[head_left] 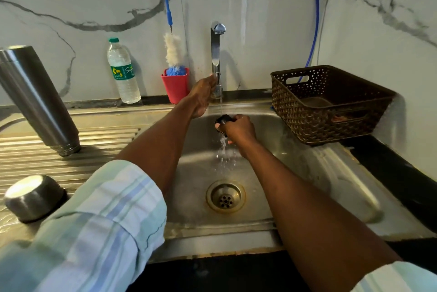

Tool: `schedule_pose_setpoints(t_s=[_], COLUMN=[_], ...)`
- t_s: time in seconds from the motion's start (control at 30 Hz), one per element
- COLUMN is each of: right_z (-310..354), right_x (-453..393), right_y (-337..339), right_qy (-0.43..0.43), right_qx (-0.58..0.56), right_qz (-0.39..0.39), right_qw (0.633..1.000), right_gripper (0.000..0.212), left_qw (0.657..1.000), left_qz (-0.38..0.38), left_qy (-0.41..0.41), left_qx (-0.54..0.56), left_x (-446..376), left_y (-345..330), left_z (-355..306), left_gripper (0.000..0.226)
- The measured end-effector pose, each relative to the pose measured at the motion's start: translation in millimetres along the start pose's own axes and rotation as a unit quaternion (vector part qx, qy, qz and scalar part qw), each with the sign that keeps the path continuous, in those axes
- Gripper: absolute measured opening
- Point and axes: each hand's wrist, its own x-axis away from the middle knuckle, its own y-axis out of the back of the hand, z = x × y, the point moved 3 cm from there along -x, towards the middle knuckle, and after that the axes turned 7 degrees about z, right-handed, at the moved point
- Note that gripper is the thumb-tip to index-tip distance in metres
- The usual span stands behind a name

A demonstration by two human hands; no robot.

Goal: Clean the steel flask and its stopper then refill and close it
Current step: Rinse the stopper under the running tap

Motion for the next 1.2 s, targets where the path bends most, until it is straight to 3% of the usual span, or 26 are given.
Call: schedule_pose_setpoints(t_s=[0.13,0.23,0.33,0.43,0.6,0.77,0.93,1.1,1.2], right_z=[2.0,6.6,13.2,17.5,17.2,14.2,11.7,11.7,8.3], right_x=[3.7,7.1,13.3,22.1,19.9,14.8,13.9,13.0,11.7], right_y=[5.3,7.3,4.2,2.1,-0.2,-3.8,-2.9,2.7,-1.1], right_qy=[-0.012,-0.015,-0.004,0.015,0.031,0.050,0.030,0.019,0.011], right_qx=[0.016,0.029,0.052,0.079,0.160,0.262,0.252,0.222,0.256], right_qz=[-0.005,-0.004,-0.016,-0.029,-0.008,-0.009,-0.011,0.002,0.021], right_qw=[1.000,0.999,0.999,0.996,0.987,0.964,0.967,0.975,0.966], right_gripper=[0.065,0.061,0.052,0.058,0.050,0.044,0.061,0.030,0.041], left_qw=[1.000,0.993,0.976,0.952,0.915,0.891,0.867,0.839,0.837], left_qz=[-0.021,-0.070,-0.070,-0.091,-0.089,-0.087,-0.073,-0.073,-0.072], left_qy=[0.003,0.009,0.012,0.036,0.047,0.033,0.039,0.050,0.053], left_qx=[-0.019,-0.093,-0.207,-0.289,-0.392,-0.444,-0.492,-0.537,-0.540], left_x=[14.4,34.3,49.9,73.1,93.1,89.2,84.1,83.2,83.2], left_y=[-7.7,-16.3,-11.8,-6.2,-8.2,-8.7,-6.0,-2.5,-1.2], left_z=[-0.9,7.0,28.8,53.5,73.1,67.4,75.5,77.5,78.0], left_gripper=[0.049,0.038,0.018,0.030,0.052,0.043,0.048,0.056,0.056])
